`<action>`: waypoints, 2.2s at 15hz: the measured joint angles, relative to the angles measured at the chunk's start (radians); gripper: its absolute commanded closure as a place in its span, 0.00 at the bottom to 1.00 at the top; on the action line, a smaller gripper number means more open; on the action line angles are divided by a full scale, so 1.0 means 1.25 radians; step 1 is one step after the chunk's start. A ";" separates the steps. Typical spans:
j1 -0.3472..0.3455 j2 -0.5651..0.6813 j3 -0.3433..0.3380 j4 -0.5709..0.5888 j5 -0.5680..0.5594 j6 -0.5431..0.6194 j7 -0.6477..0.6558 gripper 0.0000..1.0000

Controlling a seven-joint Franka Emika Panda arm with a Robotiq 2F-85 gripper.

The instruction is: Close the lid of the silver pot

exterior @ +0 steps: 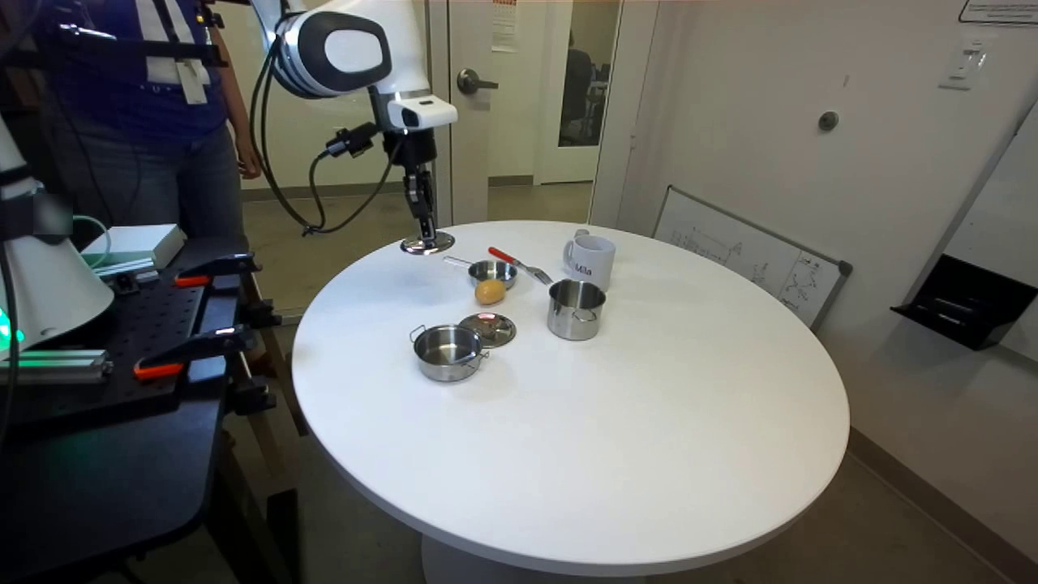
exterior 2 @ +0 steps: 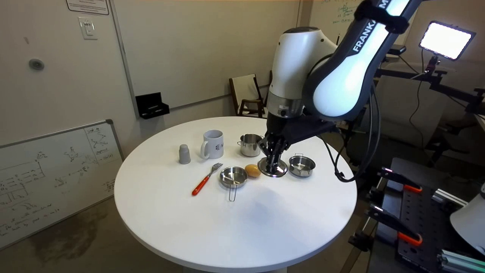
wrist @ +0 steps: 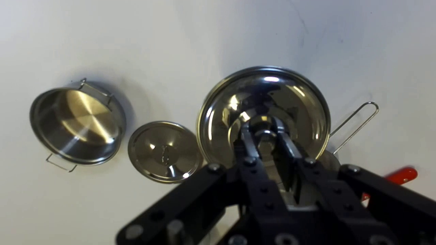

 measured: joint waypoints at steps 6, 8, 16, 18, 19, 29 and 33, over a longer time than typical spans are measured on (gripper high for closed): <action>0.021 -0.038 -0.151 -0.011 -0.210 -0.034 0.069 0.95; 0.038 -0.045 -0.208 -0.011 -0.255 -0.046 0.097 0.95; 0.054 -0.052 -0.248 -0.012 -0.279 -0.060 0.124 0.95; 0.052 -0.051 -0.247 -0.013 -0.275 -0.060 0.124 0.95; 0.044 -0.050 -0.244 -0.016 -0.266 -0.060 0.119 0.95; -0.370 -0.045 0.036 -0.070 -0.083 0.004 -0.106 0.95; -0.459 -0.028 0.132 -0.069 0.035 0.016 -0.203 0.95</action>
